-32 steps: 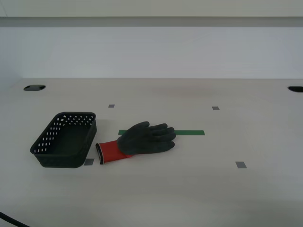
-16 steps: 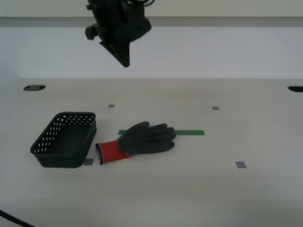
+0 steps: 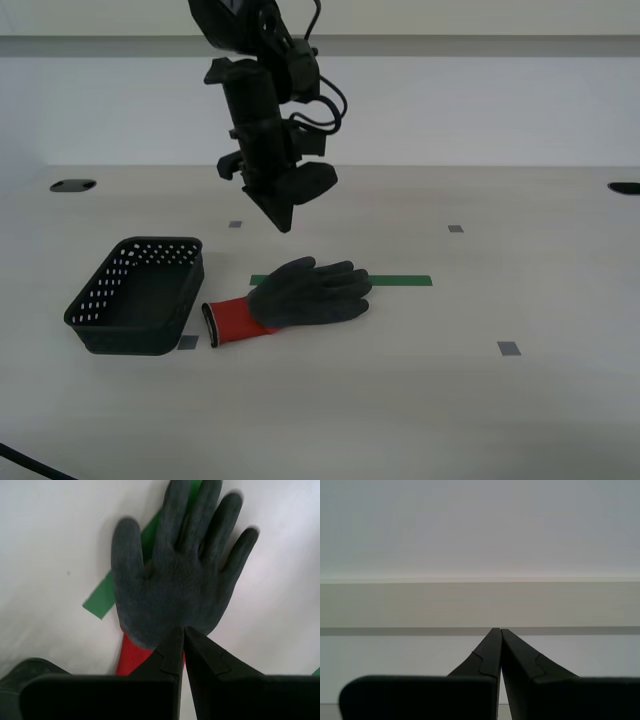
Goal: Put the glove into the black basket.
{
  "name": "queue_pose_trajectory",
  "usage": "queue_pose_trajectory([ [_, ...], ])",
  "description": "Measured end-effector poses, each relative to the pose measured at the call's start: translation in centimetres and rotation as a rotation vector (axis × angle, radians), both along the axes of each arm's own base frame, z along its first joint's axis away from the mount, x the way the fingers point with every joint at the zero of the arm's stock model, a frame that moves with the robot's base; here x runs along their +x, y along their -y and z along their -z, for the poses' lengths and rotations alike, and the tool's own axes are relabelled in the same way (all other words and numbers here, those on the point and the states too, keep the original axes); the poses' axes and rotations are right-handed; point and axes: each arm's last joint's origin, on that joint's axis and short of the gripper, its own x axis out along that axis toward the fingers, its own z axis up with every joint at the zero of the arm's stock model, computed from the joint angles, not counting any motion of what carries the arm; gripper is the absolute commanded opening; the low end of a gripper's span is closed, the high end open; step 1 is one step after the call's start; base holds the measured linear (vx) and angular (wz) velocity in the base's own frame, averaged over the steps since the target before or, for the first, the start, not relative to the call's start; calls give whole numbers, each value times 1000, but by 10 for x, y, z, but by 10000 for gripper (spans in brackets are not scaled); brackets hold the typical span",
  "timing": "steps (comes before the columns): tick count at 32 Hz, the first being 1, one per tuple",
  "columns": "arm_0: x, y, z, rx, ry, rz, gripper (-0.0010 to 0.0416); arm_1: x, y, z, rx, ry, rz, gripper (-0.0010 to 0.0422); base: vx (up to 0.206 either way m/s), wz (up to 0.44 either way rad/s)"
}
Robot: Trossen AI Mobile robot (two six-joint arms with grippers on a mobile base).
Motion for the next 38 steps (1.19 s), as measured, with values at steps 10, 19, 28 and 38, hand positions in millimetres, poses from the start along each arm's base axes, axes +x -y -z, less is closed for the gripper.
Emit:
queue_pose_trajectory([
  [10,0,0,0,0,-1,0,1,5,30,30,-10,10,28,0,0,0],
  [19,0,0,0,0,-1,1,1,-17,71,27,-67,84,133,0,0,0],
  [28,0,0,0,0,0,0,1,-27,76,29,-10,105,190,3,0,0],
  [38,0,0,0,0,-1,0,1,-42,56,57,118,103,147,183,0,0],
])
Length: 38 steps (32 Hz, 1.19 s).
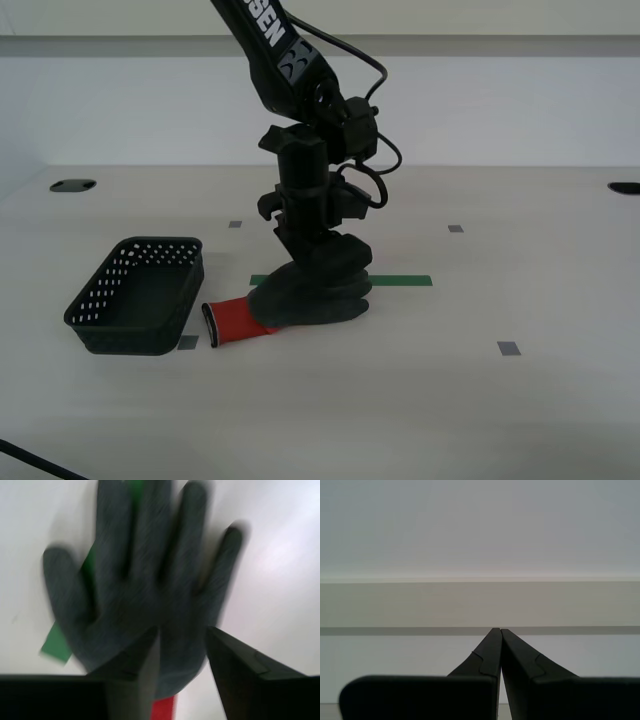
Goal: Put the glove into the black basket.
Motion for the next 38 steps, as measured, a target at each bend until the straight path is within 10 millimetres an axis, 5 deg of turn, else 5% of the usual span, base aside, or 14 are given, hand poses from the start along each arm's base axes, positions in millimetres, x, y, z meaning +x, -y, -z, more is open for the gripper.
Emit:
queue_pose_trajectory([
  [6,0,0,0,0,-2,0,1,-1,-5,8,-16,45,-89,262,0,0],
  [15,0,0,1,0,-6,0,0,6,-5,8,-14,129,-164,263,0,0],
  [24,0,0,2,0,-17,0,1,7,-7,48,39,88,-200,258,0,0],
  [29,0,0,2,0,-21,0,1,8,-7,48,35,92,-200,178,0,0],
  [33,0,0,2,0,-22,0,1,9,-6,48,33,97,-177,14,0,0],
  [38,0,0,2,0,-22,-1,1,9,-6,48,37,101,-133,1,0,0],
])
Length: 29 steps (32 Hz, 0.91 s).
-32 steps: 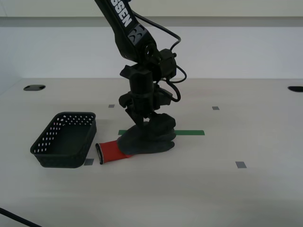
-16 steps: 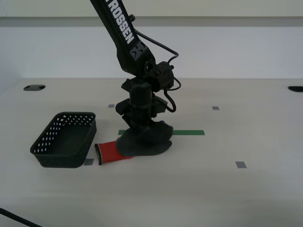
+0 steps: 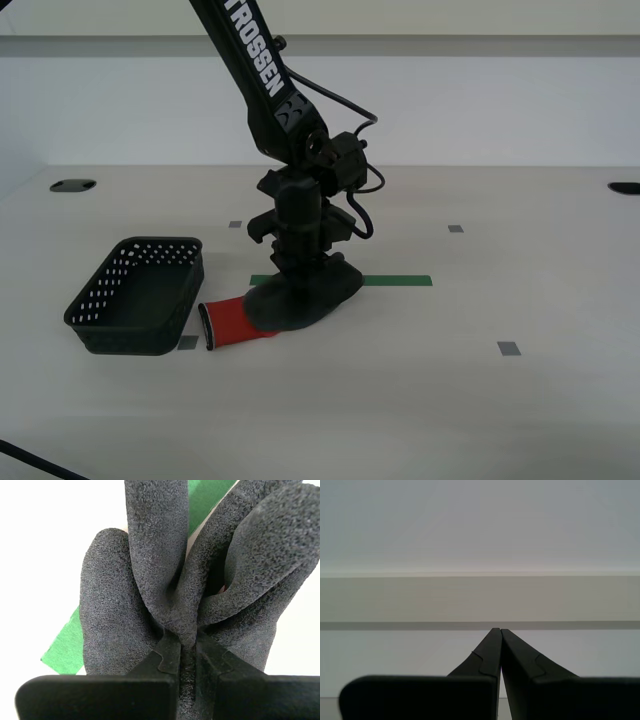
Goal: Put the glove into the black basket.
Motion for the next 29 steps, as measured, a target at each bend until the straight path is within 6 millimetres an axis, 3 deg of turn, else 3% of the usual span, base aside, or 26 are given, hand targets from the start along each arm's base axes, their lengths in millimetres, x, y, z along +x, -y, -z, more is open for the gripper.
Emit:
queue_pose_trajectory([
  [11,0,0,0,0,0,1,1,0,-1,-13,61,-61,42,-1,0,0],
  [15,0,0,0,0,0,1,1,6,4,-48,7,-13,48,-1,0,0],
  [19,0,0,0,0,-1,0,1,5,1,-96,-27,-2,53,-1,0,0],
  [24,0,0,0,0,-4,1,1,3,-7,-127,-35,-2,54,-1,0,0],
  [29,0,0,2,0,-16,1,1,9,-29,-139,-4,-48,10,-1,0,0],
])
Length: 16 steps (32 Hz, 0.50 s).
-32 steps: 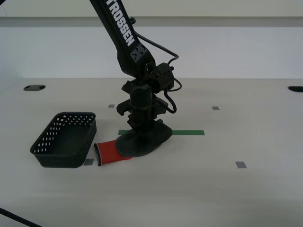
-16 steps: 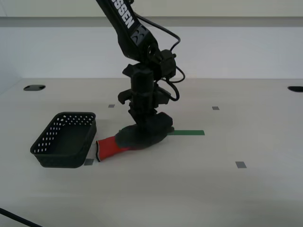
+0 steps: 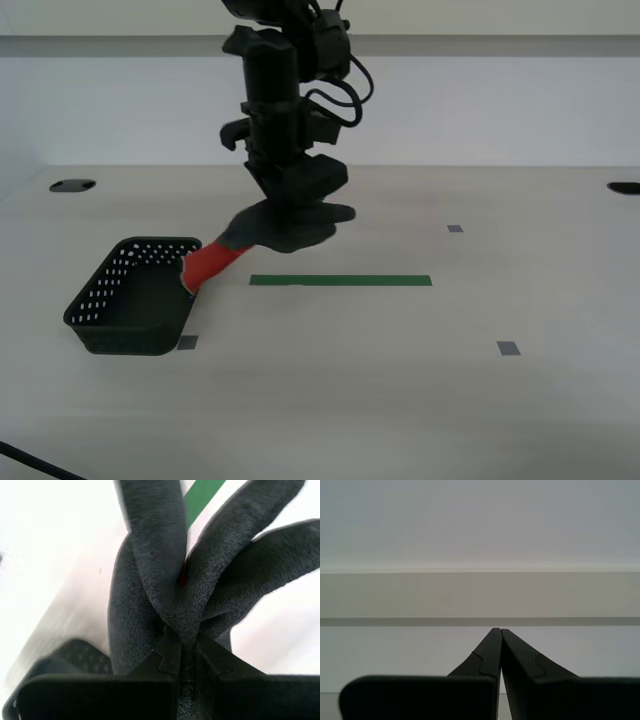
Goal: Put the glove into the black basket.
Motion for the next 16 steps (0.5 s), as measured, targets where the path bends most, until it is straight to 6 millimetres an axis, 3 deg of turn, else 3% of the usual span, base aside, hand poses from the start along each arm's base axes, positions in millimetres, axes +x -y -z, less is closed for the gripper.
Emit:
queue_pose_trajectory([
  [4,0,0,0,0,-5,0,1,17,-41,-10,-3,5,-101,-1,0,0],
  [10,0,0,2,0,-25,0,1,40,-158,-27,1,31,-410,-1,0,0],
  [13,0,0,3,0,-34,-2,1,43,-196,-19,1,9,-527,-1,0,0],
  [16,0,0,4,0,-37,-2,1,42,-211,-14,-19,0,-574,-1,0,0],
])
